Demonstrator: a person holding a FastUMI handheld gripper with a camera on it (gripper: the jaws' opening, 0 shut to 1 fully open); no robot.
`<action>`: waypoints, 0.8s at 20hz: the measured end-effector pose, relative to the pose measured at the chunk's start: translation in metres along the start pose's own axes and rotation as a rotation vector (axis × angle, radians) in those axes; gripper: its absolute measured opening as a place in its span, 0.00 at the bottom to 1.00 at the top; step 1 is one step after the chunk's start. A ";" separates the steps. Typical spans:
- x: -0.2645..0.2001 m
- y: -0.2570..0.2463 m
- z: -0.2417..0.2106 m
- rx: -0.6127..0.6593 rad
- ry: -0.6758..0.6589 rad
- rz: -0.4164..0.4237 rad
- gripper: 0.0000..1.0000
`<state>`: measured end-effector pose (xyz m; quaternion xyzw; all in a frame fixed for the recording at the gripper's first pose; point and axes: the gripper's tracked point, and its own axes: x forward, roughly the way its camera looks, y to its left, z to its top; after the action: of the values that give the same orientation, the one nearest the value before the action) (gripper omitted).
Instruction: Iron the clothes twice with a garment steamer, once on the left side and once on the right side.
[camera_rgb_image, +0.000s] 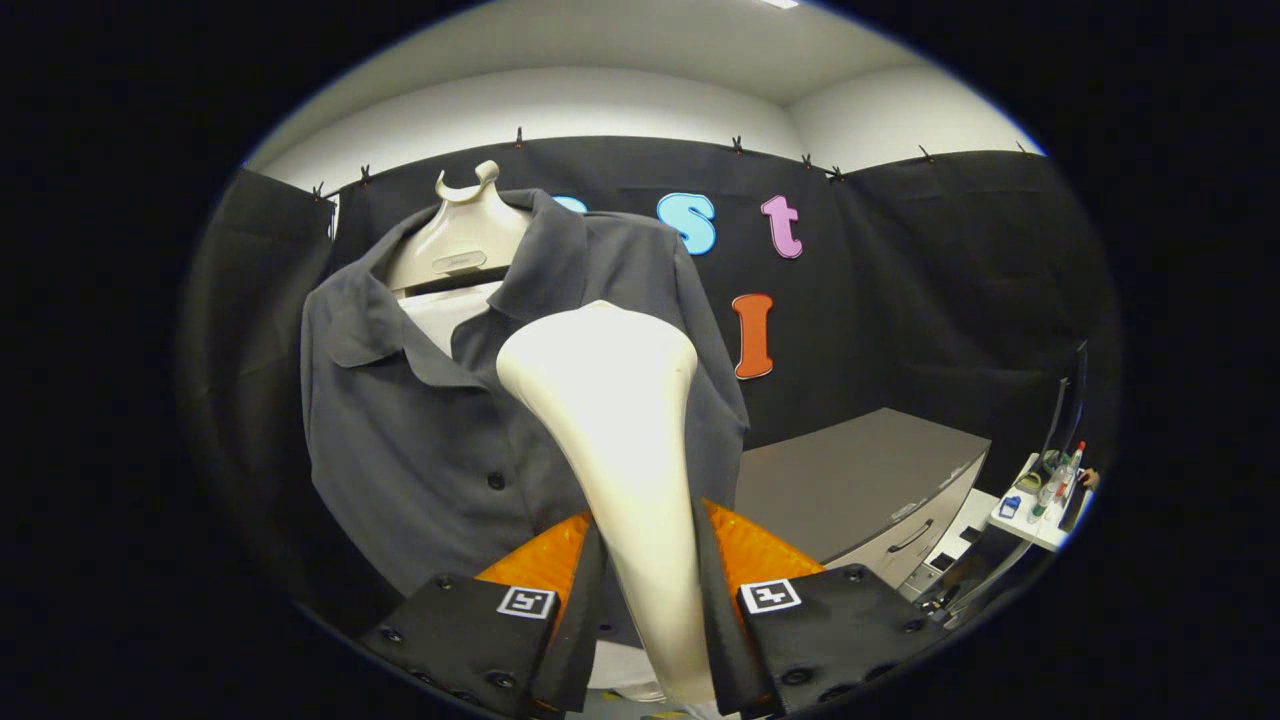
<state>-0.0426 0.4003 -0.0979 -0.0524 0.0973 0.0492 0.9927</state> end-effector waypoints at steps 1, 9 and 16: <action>0.008 0.002 -0.005 0.003 0.015 -0.002 0.53; 0.061 0.004 -0.067 -0.013 0.166 -0.018 0.54; 0.084 0.002 -0.135 0.005 0.289 -0.018 0.53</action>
<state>0.0137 0.3941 -0.2463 -0.0572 0.2387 0.0322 0.9689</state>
